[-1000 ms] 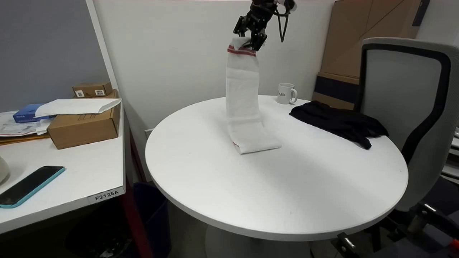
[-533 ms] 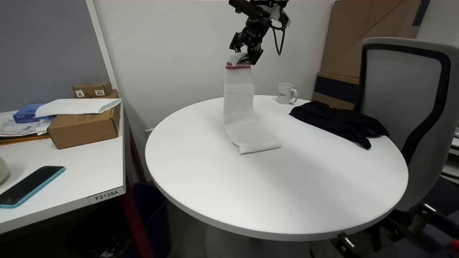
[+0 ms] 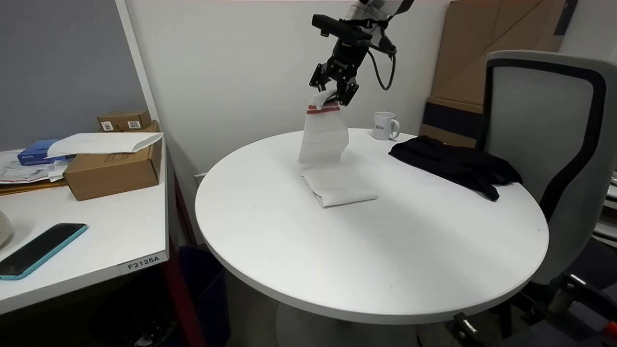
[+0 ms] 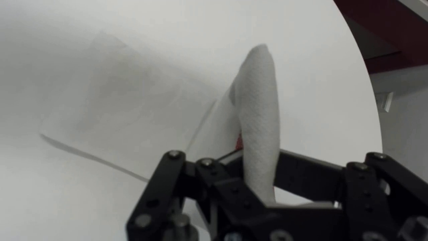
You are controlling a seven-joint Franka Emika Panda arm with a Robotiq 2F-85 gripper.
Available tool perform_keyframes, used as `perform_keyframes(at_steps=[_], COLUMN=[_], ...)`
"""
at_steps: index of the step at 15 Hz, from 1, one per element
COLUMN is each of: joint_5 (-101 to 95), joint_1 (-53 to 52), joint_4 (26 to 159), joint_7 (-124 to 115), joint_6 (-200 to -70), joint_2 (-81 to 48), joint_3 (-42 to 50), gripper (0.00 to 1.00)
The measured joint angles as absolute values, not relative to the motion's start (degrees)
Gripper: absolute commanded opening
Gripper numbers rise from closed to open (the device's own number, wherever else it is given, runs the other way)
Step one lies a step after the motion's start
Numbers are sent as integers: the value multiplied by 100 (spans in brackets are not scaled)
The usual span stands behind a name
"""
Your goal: Fold the towel four times over
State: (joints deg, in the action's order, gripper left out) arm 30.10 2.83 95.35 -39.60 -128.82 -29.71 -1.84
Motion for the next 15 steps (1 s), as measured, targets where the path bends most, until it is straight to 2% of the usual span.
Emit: perform_keyframes(at_steps=[15], joint_5=[3320], joint_1=[282], joint_4=[11444], joint_7=[-3124], joint_6=[-12733], joint_2=[-1590], joint_3=[-107], gripper=[0])
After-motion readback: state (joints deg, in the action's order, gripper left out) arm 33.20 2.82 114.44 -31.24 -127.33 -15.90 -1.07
